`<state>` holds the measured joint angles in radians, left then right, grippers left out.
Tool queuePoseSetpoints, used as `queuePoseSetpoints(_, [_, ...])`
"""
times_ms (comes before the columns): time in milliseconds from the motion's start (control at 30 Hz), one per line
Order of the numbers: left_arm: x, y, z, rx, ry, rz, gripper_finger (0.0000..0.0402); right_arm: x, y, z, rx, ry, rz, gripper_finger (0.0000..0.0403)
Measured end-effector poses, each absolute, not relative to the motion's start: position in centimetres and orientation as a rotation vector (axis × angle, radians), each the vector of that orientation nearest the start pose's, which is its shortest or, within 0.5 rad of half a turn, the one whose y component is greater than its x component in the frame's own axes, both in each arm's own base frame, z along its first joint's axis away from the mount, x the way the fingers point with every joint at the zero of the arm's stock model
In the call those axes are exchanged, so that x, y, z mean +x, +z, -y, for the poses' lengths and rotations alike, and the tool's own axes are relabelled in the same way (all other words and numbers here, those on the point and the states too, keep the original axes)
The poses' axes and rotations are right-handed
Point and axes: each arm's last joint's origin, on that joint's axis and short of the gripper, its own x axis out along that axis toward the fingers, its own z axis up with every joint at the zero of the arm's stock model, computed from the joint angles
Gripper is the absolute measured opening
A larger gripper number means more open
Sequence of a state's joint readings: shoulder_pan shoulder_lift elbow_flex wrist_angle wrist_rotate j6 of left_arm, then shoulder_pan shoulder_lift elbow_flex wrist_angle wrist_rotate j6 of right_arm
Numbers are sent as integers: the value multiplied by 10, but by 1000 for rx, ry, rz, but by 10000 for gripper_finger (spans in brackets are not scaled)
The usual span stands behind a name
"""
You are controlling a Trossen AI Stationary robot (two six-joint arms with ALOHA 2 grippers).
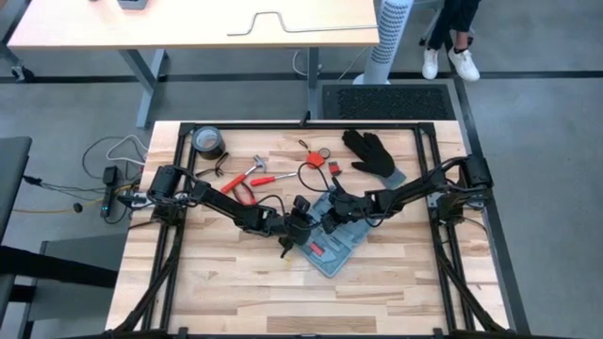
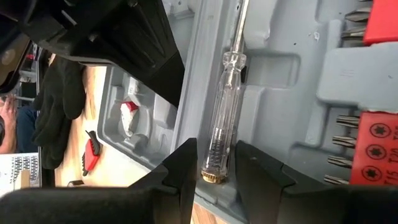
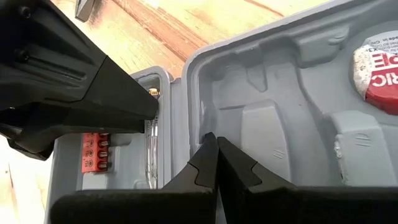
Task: Prefit tool cases
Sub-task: Remove the transparent screwdriver from the gray prefit tool case
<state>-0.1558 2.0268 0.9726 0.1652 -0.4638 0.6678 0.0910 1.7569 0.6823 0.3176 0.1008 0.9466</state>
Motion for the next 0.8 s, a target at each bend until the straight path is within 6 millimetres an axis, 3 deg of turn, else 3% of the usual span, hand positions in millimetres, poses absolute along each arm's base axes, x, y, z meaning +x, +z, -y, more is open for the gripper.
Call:
queuePoseSetpoints(167, [367,84,40,899,-2,-927,89,307,110,-25,827,-362,-687,16])
queuePoseSetpoints(367, [367,82,36,859,-17,-932,18,307,109,-26,825,-360,-693,16])
queuePoseSetpoints(467, [368,84,35,840,28,-934,8,307,109,-27,820,-359,-698,16])
queuePoseSetpoints(800, [366,134,31,800,195,-874,0,306,109,-31,815,-365,-711,16])
